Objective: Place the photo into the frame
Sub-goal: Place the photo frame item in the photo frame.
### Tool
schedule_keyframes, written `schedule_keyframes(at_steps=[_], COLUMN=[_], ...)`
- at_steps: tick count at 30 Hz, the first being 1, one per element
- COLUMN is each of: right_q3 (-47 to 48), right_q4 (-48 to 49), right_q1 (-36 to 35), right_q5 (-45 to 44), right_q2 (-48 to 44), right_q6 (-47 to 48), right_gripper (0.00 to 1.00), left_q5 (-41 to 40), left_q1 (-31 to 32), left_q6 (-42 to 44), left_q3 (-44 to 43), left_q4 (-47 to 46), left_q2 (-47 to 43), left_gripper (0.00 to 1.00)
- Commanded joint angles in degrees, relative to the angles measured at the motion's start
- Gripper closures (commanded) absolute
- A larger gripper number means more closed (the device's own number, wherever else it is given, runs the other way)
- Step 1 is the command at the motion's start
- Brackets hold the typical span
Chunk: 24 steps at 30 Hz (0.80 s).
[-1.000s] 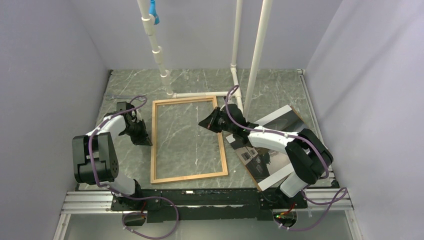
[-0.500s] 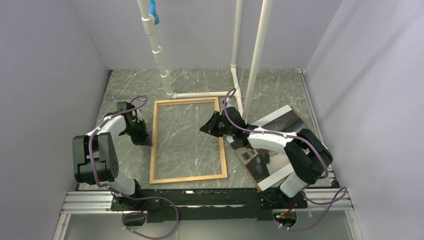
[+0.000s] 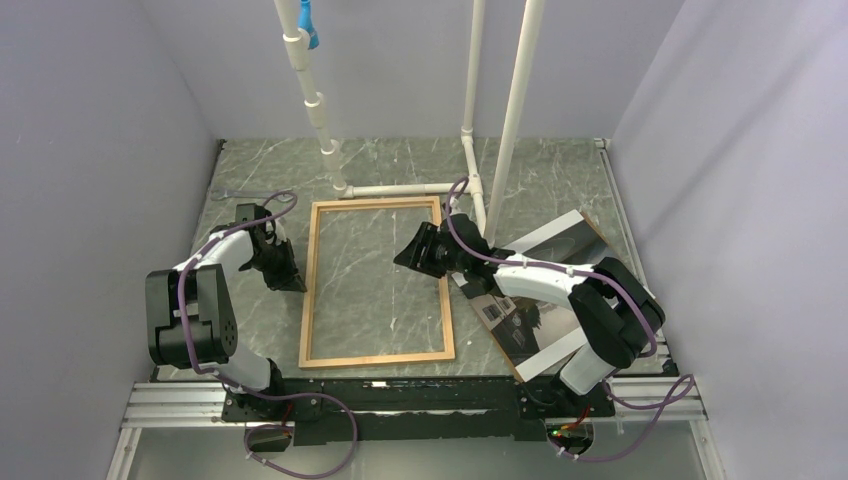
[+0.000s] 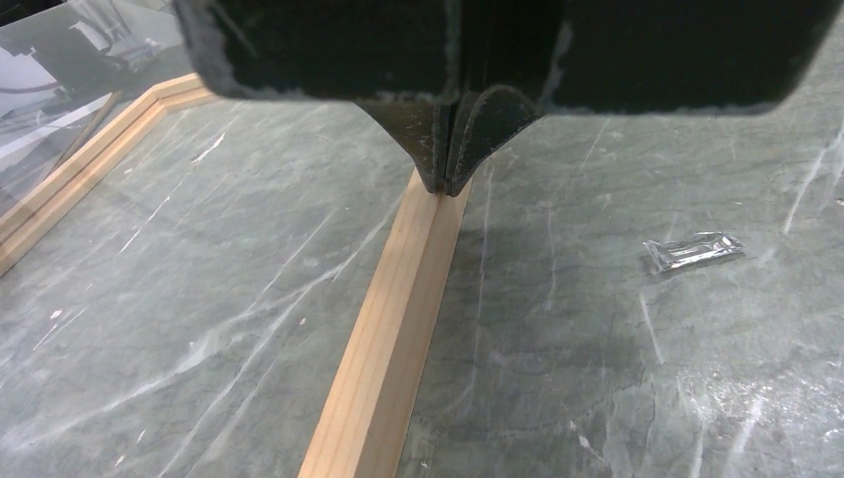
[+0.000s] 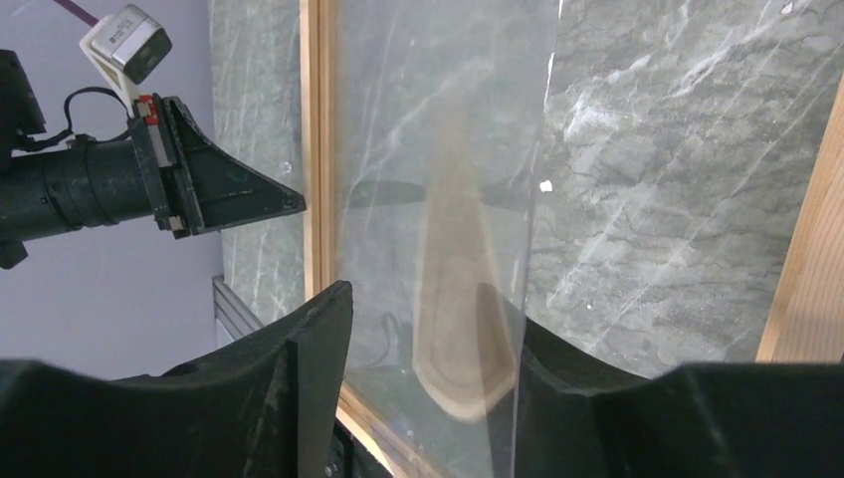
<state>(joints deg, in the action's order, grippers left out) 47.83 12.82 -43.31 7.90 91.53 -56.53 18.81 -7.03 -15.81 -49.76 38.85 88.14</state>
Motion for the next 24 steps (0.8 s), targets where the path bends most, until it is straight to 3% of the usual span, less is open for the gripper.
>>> schedule_keyframes(at_steps=[1, 13, 24], right_q3=[1.9, 2.8, 4.8], right_q4=[-0.5, -6.7, -12.5], right_q1=[-1.1, -1.8, -2.8], right_q5=[0.0, -4.0, -9.0], right_q2=[0.4, -1.1, -1.0], right_q6=[-0.3, 0.5, 1.1], right_gripper=[0.45, 0.12, 0.0], left_q5=[2.2, 1.9, 1.6], left_q1=[0.7, 0.8, 0.8], left_q6=[0.0, 0.0, -0.1], left_q3=[-0.9, -0.8, -0.9], left_q4=[-0.1, 0.0, 0.3], left_q2=[0.9, 0.9, 1.0], left_gripper=[1.0, 1.0, 1.0])
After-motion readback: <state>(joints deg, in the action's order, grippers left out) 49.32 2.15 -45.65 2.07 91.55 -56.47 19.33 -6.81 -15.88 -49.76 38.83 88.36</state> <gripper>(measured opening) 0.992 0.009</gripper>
